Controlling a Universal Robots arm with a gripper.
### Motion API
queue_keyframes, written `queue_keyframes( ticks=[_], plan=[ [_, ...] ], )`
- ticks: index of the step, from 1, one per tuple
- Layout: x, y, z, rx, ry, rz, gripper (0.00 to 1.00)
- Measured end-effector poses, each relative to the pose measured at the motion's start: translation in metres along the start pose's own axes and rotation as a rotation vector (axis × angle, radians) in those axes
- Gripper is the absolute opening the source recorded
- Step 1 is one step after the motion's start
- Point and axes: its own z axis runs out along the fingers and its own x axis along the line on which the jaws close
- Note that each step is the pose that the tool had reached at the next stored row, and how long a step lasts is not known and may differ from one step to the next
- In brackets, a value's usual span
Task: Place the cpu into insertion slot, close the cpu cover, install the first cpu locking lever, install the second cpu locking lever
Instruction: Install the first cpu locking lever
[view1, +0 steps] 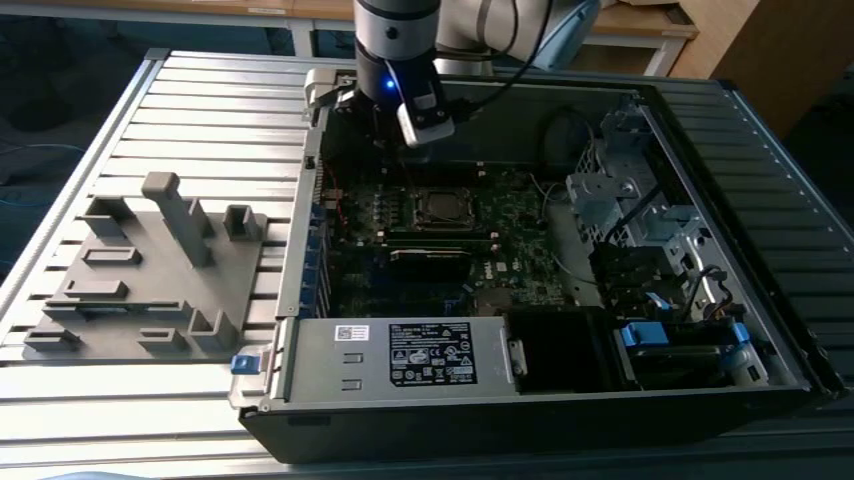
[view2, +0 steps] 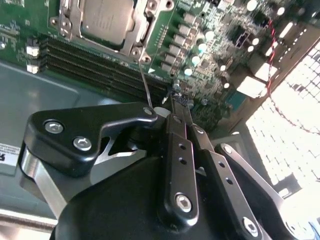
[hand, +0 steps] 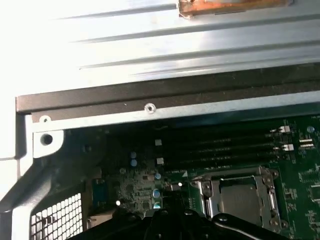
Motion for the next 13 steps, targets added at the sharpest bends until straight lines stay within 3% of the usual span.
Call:
queue_keyframes(
  ticks=[8,10,13],
  plan=[
    [0.0023,-0.0013,0.0014,-0.0585,0.0076,-0.003,0.1],
    [0.0022,-0.0015,0.0027,-0.0643,0.0081,-0.004,0.1],
    [0.0021,-0.002,0.0053,-0.0654,0.0082,-0.005,0.1]
  ],
)
